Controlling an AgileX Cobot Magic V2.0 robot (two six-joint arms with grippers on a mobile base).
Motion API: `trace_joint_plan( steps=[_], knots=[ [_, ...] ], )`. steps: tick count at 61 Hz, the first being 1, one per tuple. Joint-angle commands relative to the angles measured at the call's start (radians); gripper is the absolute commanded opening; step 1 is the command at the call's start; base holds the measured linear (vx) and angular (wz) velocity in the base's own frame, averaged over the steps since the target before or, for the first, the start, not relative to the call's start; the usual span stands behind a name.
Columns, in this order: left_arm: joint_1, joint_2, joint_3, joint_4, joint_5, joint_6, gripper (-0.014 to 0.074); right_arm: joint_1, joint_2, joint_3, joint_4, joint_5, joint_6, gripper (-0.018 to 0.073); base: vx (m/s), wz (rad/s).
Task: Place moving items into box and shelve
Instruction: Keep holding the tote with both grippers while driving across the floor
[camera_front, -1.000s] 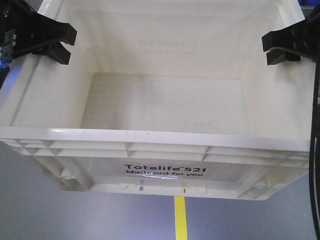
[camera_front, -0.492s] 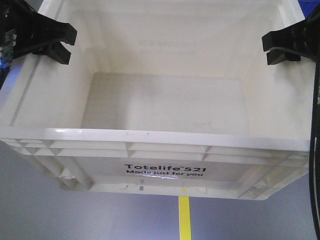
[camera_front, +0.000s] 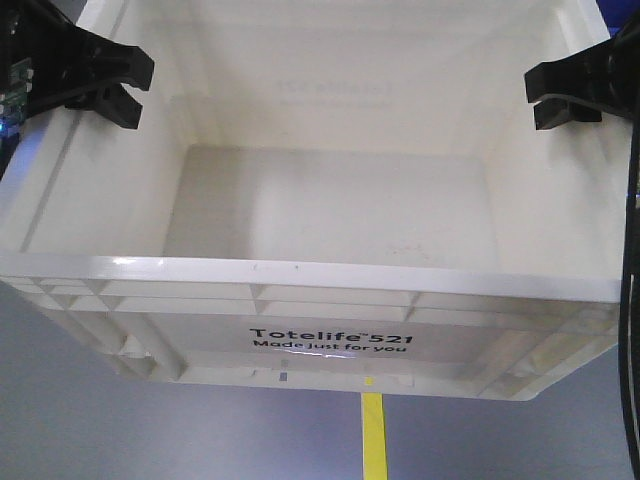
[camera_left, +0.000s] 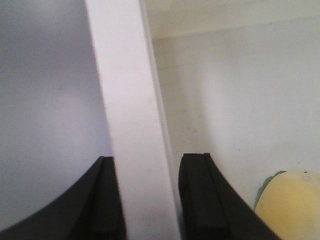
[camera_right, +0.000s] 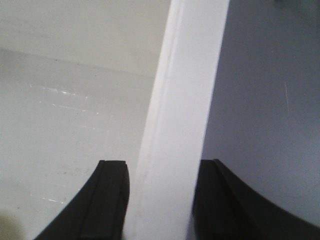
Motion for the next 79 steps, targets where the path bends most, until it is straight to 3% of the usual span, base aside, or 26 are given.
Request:
trace_joint_plan(
  steps=[1, 79],
  knots=[
    [-0.009, -0.054, -0.051, -0.062, -0.108, 0.013, -0.0004, -0.002, -0.033, -0.044, -0.012, -0.110, 0.016, -0.0006, 0.49, 0.03],
    [-0.009, -0.054, -0.051, -0.062, -0.108, 0.013, -0.0004, -0.002, -0.033, -0.044, -0.006, -0.110, 0.016, -0.0006, 0.58, 0.02]
  ],
)
